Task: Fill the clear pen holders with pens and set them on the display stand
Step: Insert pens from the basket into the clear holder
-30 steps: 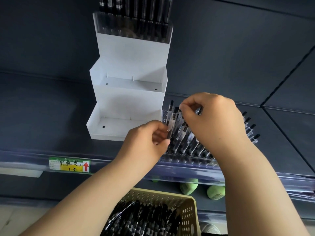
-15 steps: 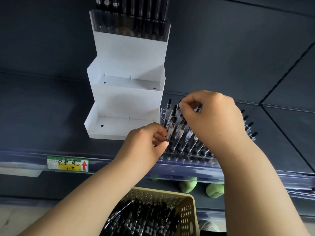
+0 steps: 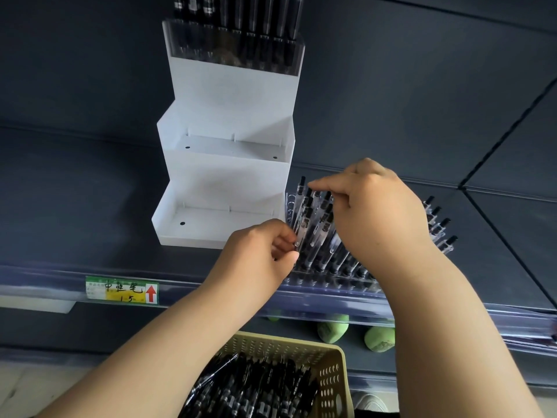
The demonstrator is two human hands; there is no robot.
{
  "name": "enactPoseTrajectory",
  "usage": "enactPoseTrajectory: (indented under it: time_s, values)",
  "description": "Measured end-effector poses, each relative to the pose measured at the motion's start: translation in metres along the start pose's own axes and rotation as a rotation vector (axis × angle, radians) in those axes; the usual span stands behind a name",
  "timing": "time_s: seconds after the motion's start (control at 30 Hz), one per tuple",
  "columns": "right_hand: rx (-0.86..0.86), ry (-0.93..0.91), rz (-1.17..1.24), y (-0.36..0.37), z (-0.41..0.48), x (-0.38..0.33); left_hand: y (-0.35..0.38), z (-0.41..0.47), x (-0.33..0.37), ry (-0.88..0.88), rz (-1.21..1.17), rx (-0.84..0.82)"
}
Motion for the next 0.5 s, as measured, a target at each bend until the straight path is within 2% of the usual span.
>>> enactPoseTrajectory:
  time_s: [0.27,0.5]
  values:
    - [-0.017,-0.033,-0.044,0.0008,0.0003,-0.0031,0.0000,0.0006,0.0007,-0.005,0.031,-0.010]
    - [0.067,-0.072,0.002,0.0002,-0.0018,-0.0004,-0.0002,0.0014,-0.0044,0.001,0.075,-0.028]
Point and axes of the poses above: each hand's wrist, its own z-axis towards the middle knuckle, its own y-axis out of the palm, x = y × z, the point moved 4 cm from there along z, towards the middle knuckle, and after that the axes turned 7 degrees about -y, right-handed, at the moved point
